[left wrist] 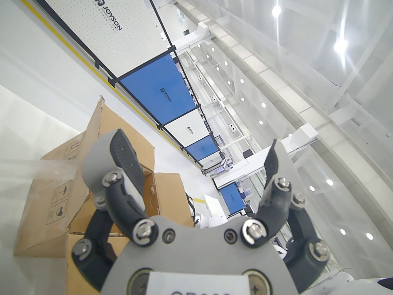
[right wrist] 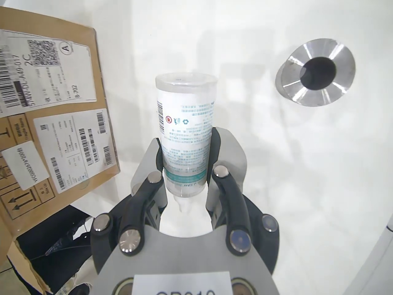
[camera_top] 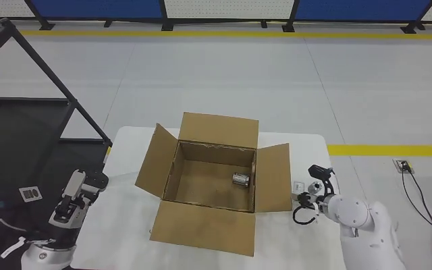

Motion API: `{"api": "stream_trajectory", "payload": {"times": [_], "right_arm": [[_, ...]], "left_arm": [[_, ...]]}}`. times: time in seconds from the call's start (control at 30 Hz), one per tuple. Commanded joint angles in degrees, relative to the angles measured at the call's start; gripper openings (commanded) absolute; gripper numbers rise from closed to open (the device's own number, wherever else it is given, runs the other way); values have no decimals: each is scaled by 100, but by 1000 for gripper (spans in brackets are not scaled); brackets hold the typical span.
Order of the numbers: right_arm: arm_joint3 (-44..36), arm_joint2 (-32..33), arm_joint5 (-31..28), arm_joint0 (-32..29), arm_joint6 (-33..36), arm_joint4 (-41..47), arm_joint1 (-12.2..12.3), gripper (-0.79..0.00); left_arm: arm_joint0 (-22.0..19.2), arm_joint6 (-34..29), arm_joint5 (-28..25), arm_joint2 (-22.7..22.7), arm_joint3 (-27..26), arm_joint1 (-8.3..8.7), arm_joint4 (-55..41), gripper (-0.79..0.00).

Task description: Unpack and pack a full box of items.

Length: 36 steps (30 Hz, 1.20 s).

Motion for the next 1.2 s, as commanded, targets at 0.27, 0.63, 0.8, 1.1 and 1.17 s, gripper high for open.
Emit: {"api": "stream_trajectory", "payload": {"times": [0.27,0.63,0.8,1.1,1.17], "right_arm": [[610,-322,265,402,42,-266,67,-576],[832,-514,481,555,13,-293,127,-416],[858,-545,538,570,9,-259,157,-413],[159,-372,710,277,-70,-200,246,-259],[-200,-286,776,143,-82,-188,270,-139]], "left_arm": [[-32,-4,-10,-19,-7,16,55,0],[-41,-26,1,-8,10,30,41,0],[-69,-42,20,-14,29,38,30,0],[-97,-64,15,1,52,50,10,0],[-97,-65,4,-4,48,53,-5,0]]}}
